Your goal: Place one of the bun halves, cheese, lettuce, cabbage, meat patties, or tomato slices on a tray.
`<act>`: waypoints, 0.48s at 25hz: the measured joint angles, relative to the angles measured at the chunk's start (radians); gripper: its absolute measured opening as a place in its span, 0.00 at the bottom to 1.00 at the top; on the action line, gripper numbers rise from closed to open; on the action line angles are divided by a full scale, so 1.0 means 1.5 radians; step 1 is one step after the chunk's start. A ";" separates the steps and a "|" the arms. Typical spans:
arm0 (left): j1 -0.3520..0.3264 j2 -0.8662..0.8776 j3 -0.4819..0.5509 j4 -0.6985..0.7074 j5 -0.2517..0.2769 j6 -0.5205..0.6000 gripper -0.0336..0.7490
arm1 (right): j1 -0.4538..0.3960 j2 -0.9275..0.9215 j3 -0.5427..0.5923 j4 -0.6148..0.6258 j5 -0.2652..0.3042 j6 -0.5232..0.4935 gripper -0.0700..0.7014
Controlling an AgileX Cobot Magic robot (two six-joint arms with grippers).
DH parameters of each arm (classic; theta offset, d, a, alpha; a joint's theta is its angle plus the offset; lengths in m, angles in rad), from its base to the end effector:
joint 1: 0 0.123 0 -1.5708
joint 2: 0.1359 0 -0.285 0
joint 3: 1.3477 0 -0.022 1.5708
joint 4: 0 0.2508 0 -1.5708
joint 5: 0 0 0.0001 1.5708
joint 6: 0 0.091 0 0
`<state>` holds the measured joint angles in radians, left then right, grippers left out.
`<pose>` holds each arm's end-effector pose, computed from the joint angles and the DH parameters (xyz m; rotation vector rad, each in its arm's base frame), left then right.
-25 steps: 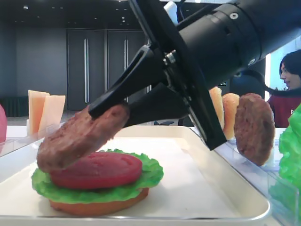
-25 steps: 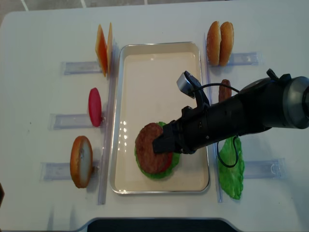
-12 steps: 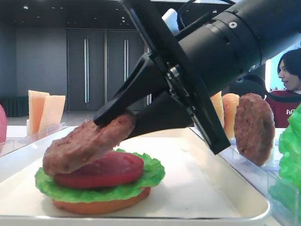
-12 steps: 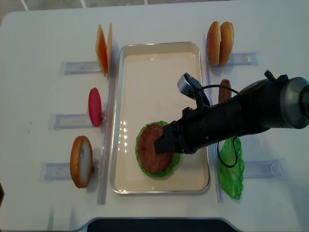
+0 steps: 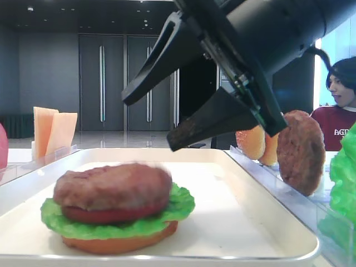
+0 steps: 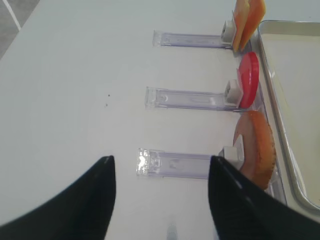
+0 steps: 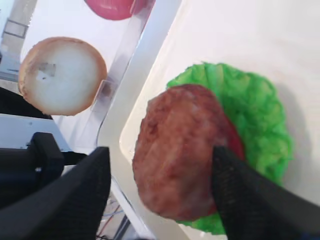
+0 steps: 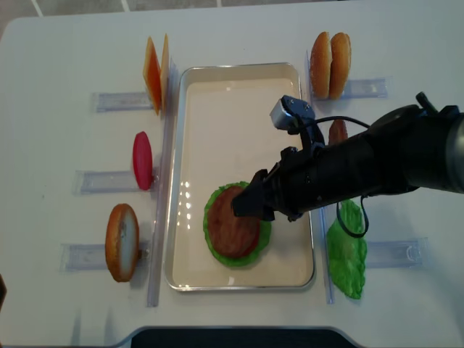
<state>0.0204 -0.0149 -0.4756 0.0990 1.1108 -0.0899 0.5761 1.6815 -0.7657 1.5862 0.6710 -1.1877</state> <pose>-0.0069 0.0079 0.2668 -0.1228 2.0970 0.0779 0.2241 0.2132 0.1775 -0.5613 2.4645 1.2368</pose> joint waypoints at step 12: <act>0.000 0.000 0.000 0.000 0.000 0.000 0.62 | -0.033 -0.188 0.000 -0.362 -0.092 0.258 0.68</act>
<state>0.0204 -0.0149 -0.4756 0.0990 1.1108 -0.0899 0.5272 1.3992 -0.7657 1.0434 0.5330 -0.8001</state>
